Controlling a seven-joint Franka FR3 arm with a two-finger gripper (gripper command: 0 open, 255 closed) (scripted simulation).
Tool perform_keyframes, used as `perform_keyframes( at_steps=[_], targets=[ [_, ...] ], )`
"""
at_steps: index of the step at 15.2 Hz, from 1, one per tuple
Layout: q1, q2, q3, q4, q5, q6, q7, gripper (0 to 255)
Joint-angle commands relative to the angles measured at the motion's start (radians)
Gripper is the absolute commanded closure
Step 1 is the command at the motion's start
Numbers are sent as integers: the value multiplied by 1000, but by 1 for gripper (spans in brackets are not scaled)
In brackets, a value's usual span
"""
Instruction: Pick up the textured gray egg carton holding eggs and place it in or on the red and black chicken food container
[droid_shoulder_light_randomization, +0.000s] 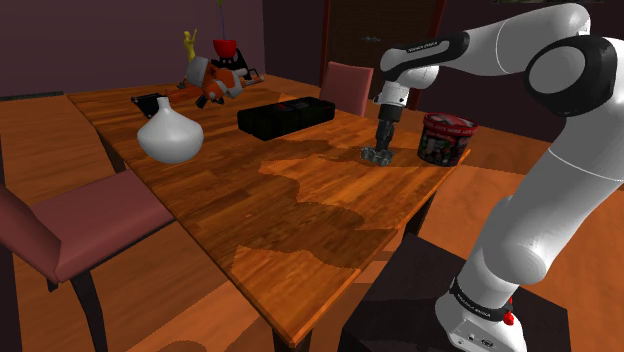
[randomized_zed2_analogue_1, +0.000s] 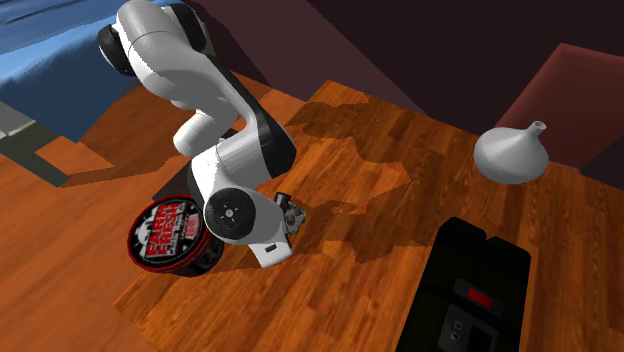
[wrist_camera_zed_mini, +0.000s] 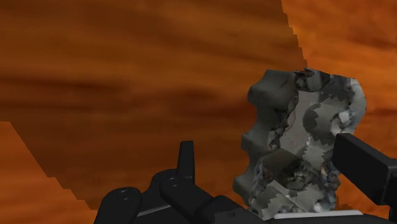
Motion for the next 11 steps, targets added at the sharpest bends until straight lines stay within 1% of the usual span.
perform_keyframes(
  at_steps=[1,10,11],
  targets=[
    [0,0,0,0,0,0,0,255],
    [0,0,0,0,0,0,0,255],
    [0,-3,1,11,-1,-12,4,255]
  ],
)
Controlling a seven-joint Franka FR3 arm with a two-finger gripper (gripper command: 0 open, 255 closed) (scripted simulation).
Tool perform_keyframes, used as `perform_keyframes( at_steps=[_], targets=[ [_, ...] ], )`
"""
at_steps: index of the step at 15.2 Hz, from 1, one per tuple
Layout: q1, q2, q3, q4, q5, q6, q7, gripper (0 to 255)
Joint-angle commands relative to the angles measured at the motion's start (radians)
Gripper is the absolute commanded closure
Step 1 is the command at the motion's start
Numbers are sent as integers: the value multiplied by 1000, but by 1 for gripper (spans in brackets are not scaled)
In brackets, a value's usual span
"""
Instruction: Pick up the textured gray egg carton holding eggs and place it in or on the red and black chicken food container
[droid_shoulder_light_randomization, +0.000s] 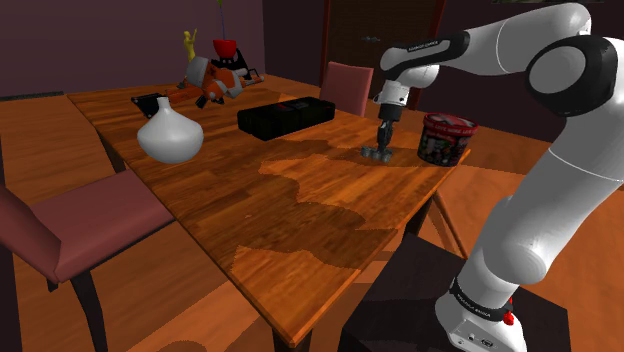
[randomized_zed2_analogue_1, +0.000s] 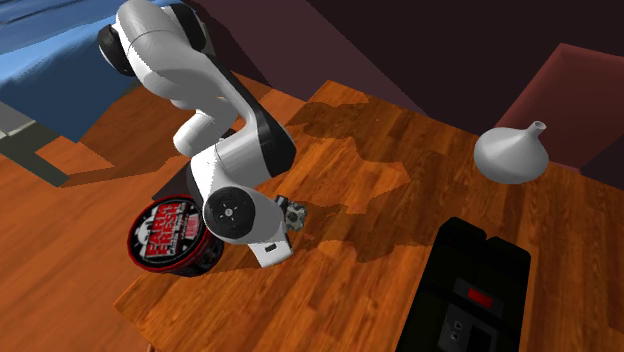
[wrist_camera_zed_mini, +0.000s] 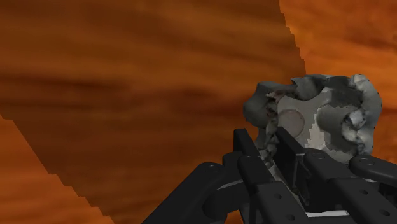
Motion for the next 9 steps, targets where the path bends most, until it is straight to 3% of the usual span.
perform_keyframes(
  at_steps=[1,9],
  targets=[
    [0,-4,1,17,-2,-20,6,255],
    [2,-12,3,115,-4,-123,30,255]
  ],
)
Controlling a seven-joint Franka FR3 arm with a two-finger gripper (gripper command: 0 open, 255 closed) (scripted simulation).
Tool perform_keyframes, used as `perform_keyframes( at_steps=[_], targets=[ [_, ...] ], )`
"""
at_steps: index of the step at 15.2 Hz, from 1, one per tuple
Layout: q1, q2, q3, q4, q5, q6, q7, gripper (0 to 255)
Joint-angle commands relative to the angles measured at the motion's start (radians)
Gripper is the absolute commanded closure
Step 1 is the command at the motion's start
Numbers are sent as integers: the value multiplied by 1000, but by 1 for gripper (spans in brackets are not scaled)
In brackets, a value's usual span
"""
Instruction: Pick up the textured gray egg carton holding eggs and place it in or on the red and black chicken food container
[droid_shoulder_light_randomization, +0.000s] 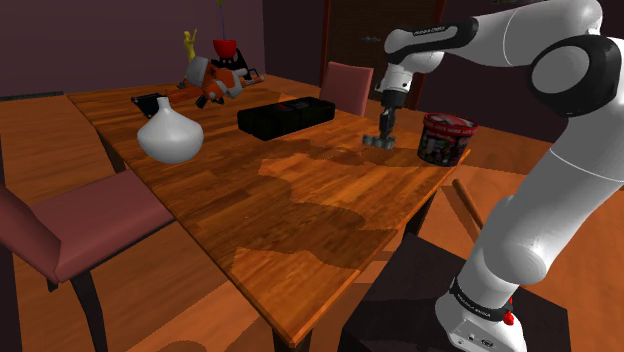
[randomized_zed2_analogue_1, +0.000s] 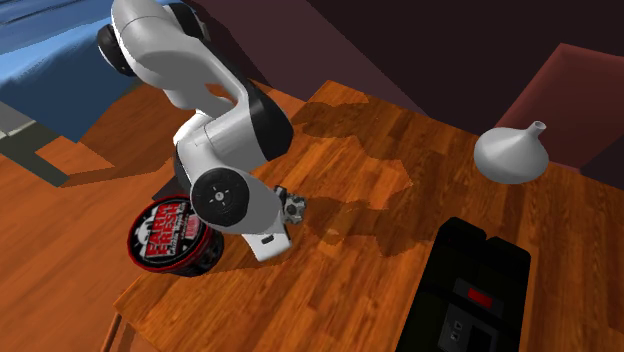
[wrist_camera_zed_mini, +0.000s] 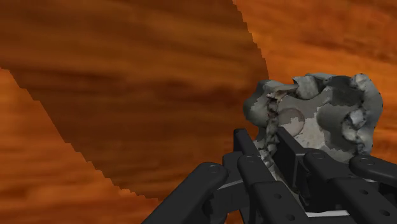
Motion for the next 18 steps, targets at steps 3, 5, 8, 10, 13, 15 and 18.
perform_keyframes(
  at_steps=[3,5,8,10,13,15,18],
  targets=[
    [0,-2,0,52,0,-53,10,255],
    [1,0,0,80,1,-80,15,255],
    [1,5,-1,125,4,-120,21,255],
    [2,9,-2,156,7,-147,25,255],
    [2,18,-4,205,12,-188,30,255],
    [2,25,-6,240,16,-216,34,255],
    [1,39,-9,294,24,-259,37,255]
  ],
)
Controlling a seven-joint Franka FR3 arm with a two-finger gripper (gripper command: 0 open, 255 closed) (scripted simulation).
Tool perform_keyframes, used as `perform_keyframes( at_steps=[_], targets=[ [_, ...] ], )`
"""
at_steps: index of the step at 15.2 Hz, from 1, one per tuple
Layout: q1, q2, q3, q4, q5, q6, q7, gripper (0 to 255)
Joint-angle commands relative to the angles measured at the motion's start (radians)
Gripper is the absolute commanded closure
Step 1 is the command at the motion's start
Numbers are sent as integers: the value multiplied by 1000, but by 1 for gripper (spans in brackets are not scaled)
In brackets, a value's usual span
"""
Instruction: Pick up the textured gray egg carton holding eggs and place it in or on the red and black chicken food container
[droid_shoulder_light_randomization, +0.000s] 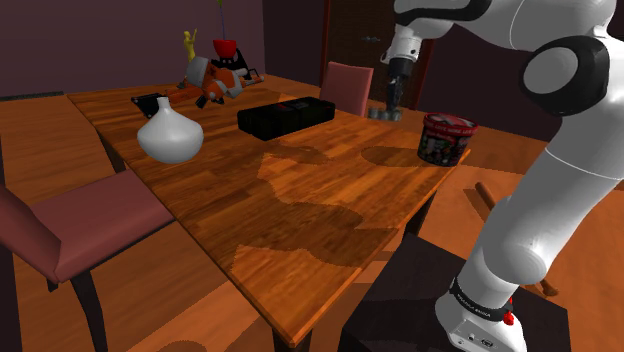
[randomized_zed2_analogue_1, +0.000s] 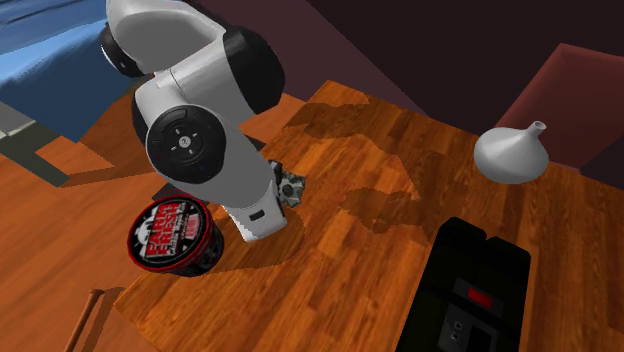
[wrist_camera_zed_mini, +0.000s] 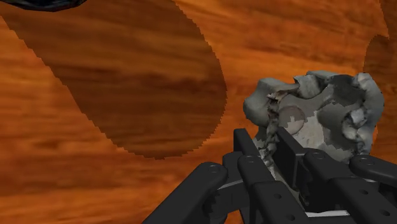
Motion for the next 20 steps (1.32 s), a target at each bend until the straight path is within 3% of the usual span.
perform_keyframes(
  at_steps=[1,14,20],
  targets=[
    [-1,12,-4,39,6,-30,1,255],
    [-21,114,-34,327,68,-235,5,255],
    [-91,100,-106,329,16,-282,-150,255]
  ],
)
